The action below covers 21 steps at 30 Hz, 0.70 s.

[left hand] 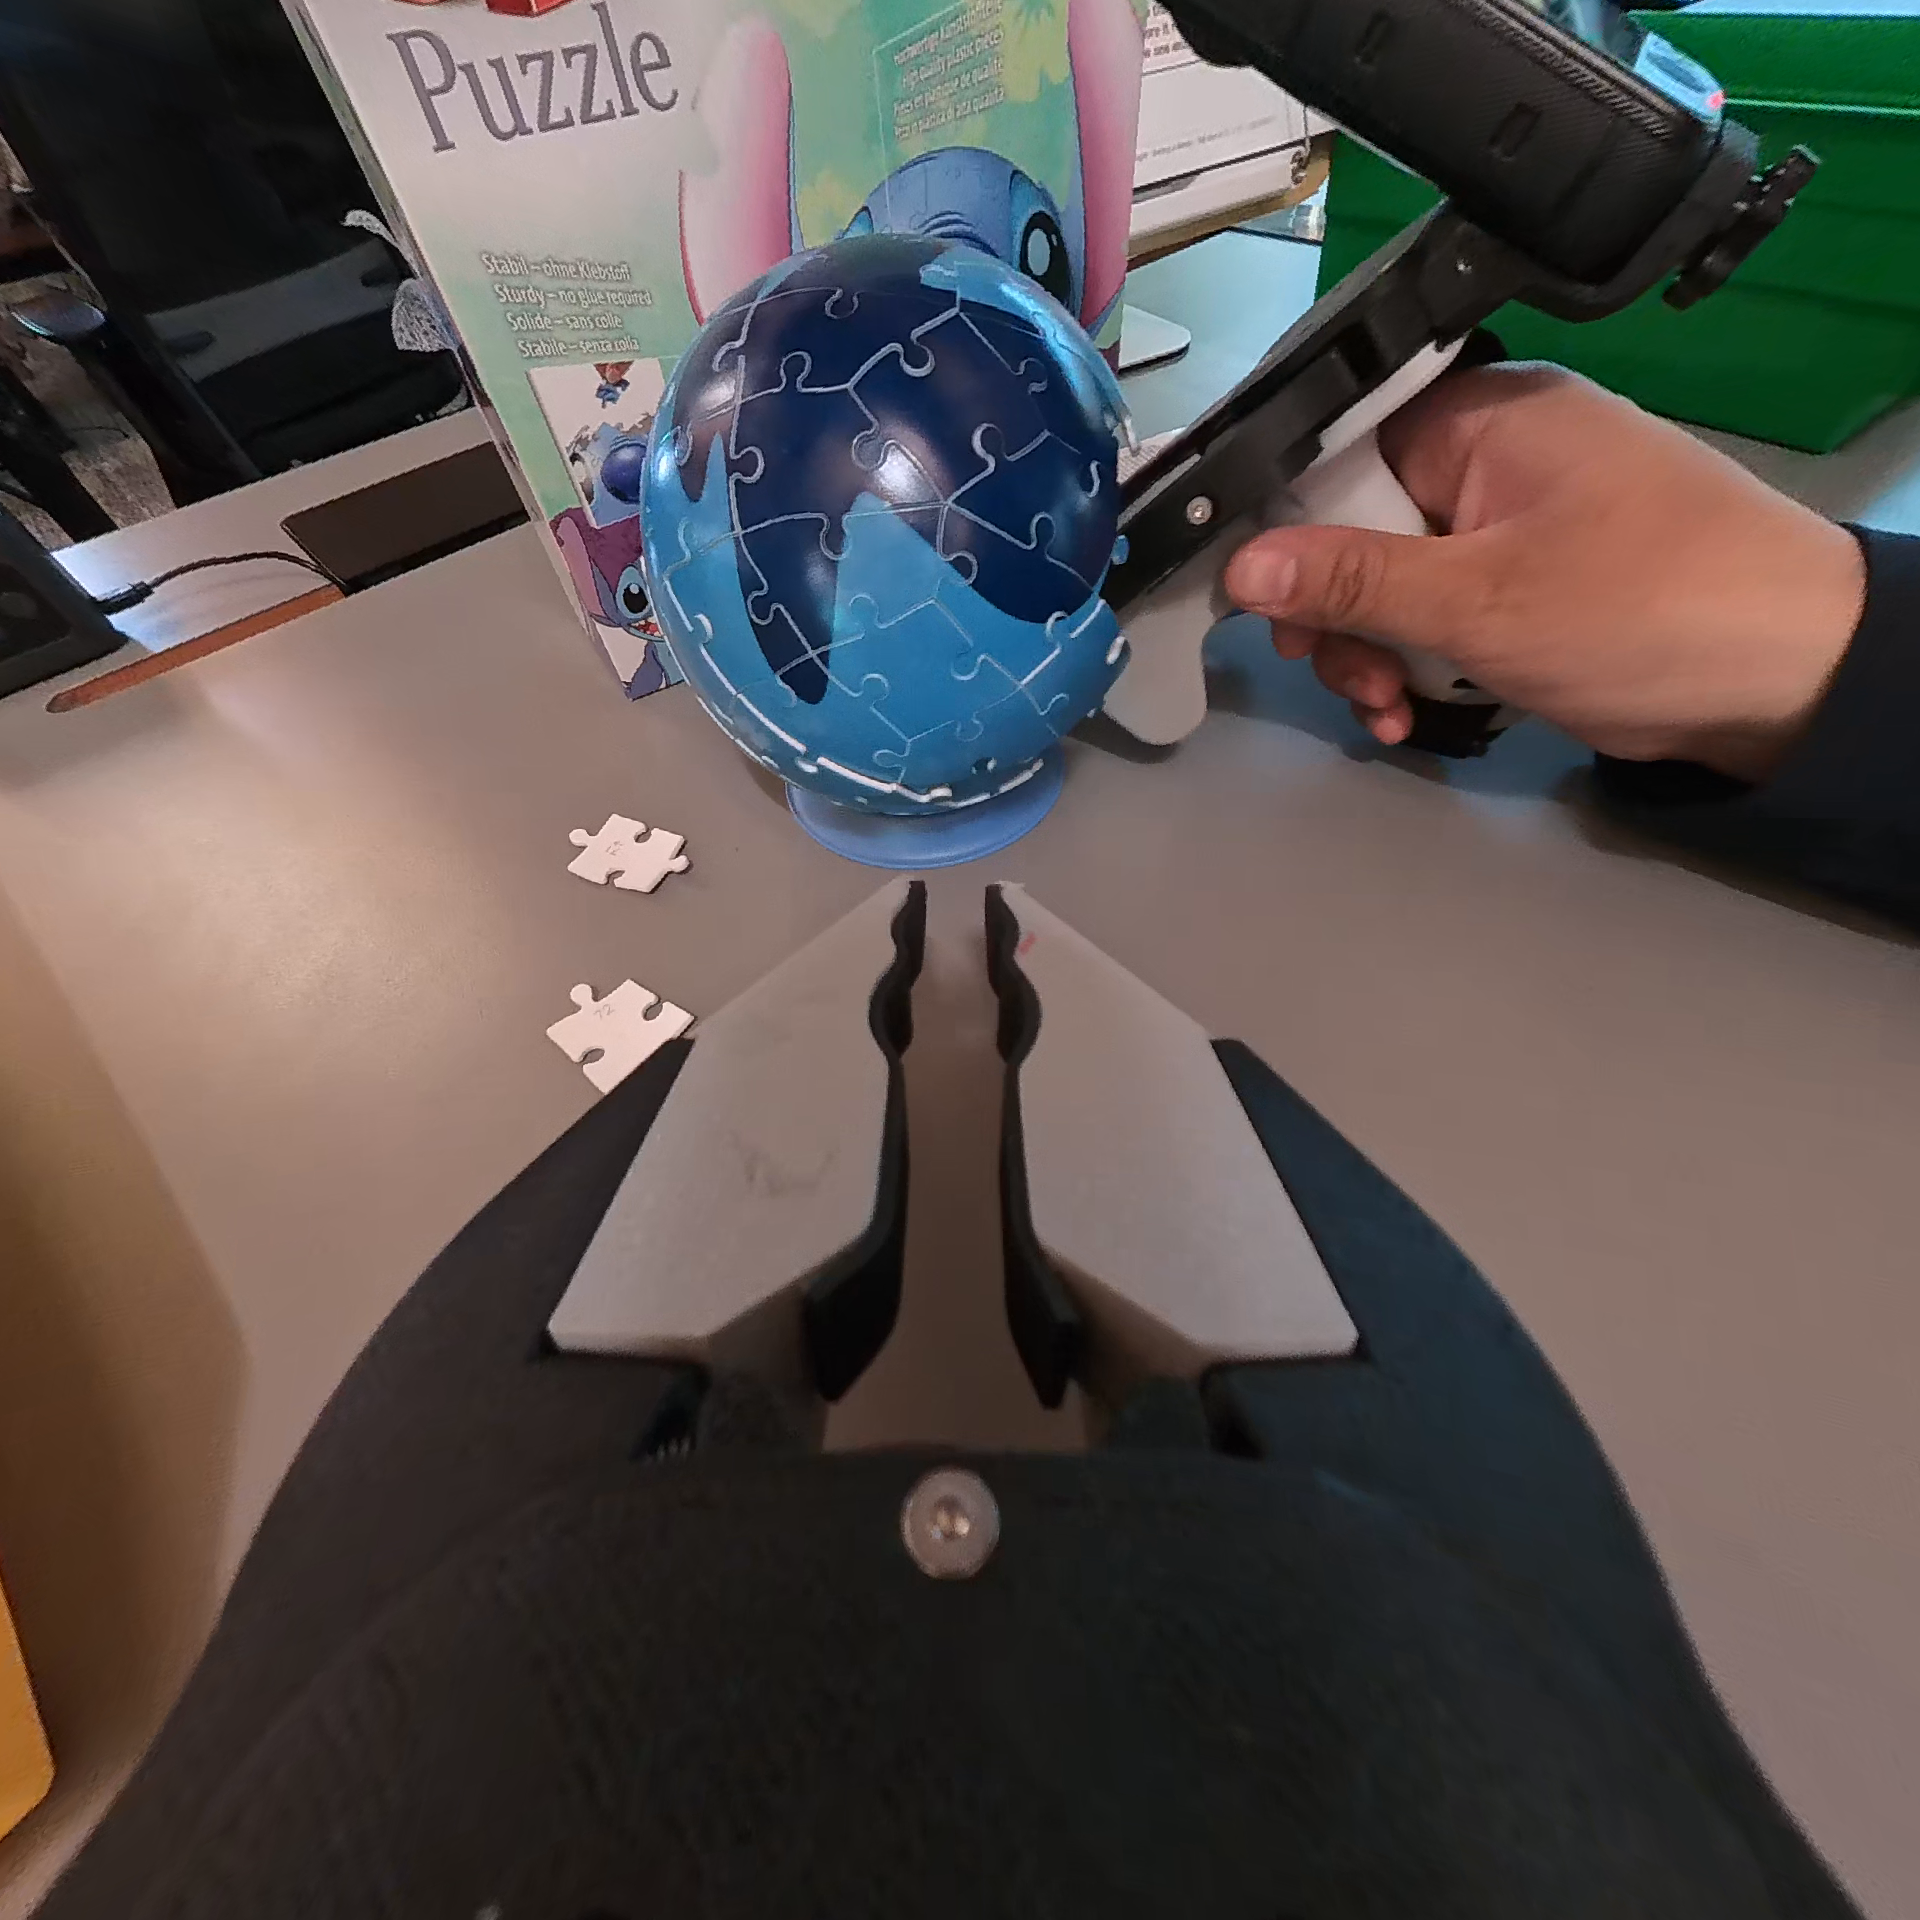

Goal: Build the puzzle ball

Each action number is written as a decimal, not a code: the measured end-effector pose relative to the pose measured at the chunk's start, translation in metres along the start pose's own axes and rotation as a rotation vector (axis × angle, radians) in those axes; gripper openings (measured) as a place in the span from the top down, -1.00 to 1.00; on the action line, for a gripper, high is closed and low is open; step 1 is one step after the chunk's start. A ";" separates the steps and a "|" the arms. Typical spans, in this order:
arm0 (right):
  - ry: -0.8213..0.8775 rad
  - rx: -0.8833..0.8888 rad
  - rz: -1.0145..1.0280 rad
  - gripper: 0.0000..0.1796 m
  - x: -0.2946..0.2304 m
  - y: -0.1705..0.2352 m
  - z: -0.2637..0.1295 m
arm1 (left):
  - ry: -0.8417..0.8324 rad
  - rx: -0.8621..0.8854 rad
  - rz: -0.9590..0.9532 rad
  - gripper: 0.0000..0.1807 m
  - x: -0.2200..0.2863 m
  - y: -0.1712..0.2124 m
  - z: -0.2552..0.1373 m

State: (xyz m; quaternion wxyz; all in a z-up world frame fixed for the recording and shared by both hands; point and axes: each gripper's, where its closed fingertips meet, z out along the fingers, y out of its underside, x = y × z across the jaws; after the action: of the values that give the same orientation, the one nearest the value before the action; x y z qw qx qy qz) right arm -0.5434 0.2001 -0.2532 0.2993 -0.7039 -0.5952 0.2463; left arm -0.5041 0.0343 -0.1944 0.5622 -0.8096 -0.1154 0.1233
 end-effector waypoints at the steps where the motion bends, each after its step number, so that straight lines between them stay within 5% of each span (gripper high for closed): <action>1: 0.001 0.001 -0.003 -0.38 0.000 0.000 0.000 | 0.000 0.000 0.000 0.91 0.000 0.000 0.000; 21: 0.027 0.034 -0.048 -0.23 0.000 -0.001 -0.009 | 0.011 0.004 -0.011 0.91 0.001 -0.001 0.000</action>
State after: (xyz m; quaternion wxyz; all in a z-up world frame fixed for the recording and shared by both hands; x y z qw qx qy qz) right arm -0.5377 0.1995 -0.2459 0.3248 -0.6876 -0.6036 0.2397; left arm -0.5033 0.0347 -0.1939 0.5652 -0.8084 -0.1163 0.1160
